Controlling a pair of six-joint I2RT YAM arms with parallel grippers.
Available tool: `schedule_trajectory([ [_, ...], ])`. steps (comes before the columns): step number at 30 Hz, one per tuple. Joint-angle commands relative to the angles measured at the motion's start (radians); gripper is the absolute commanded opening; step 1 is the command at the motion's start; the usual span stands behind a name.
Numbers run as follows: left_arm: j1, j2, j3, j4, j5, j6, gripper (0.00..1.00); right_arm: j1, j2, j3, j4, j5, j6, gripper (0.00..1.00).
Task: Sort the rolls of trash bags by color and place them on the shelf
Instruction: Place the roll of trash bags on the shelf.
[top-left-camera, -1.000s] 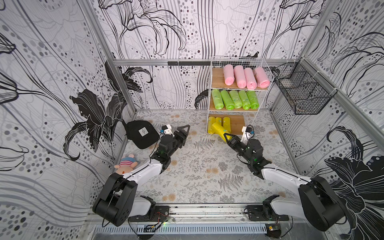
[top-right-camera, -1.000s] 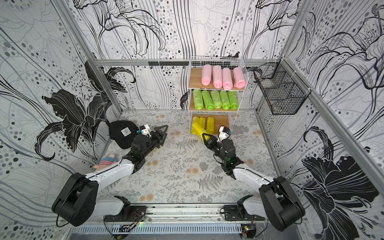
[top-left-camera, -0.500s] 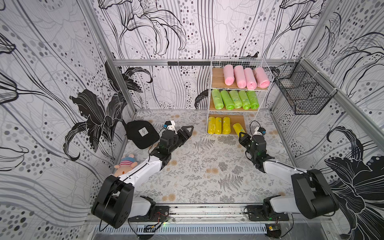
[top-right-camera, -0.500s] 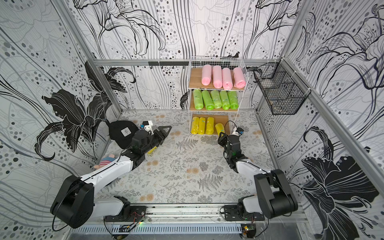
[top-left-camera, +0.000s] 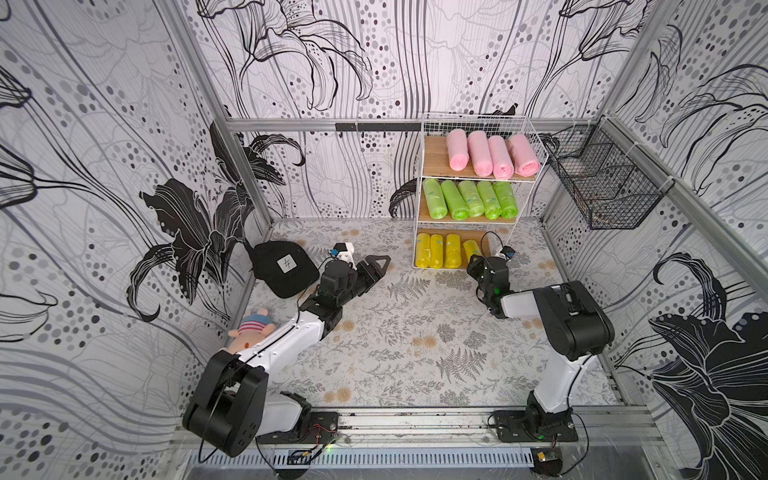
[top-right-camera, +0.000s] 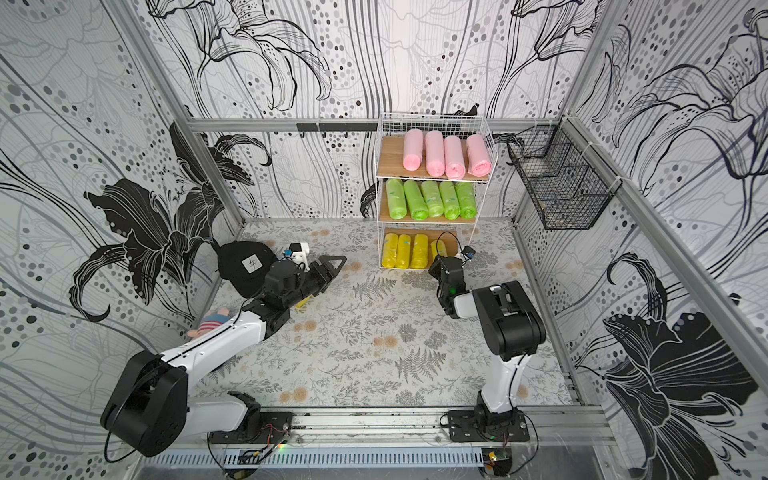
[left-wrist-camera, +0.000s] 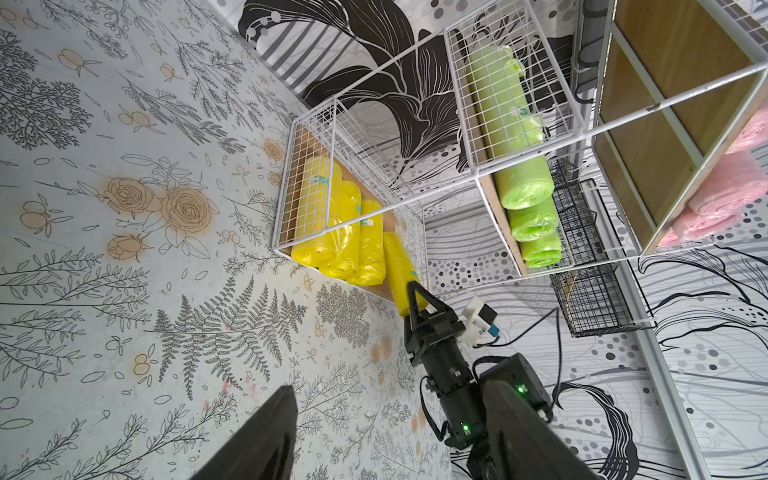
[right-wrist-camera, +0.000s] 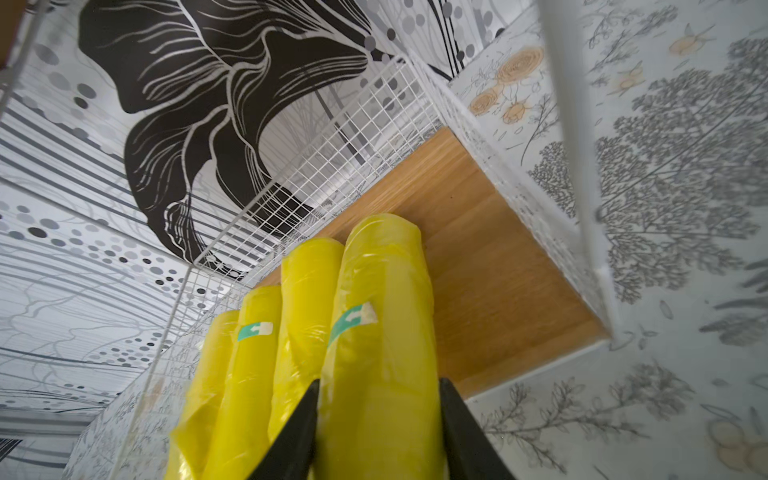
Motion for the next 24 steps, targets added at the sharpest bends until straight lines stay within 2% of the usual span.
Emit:
schedule_trajectory([
  [1,0.005,-0.021,0.021,0.027,0.023,0.025,0.74,-0.005,0.076,0.056,0.098,0.015,0.063,0.34],
  [6,0.006,-0.043,0.013,0.018,0.022,0.032,0.74,-0.005,0.176,0.097,0.128,-0.021,0.163,0.38],
  [11,0.006,-0.065,0.011,0.006,0.018,0.045,0.74,0.001,0.203,0.116,0.103,-0.035,0.198,0.43],
  [24,0.007,-0.078,0.021,-0.033,0.018,0.071,0.75,0.006,0.195,0.121,-0.006,-0.013,0.167,0.60],
])
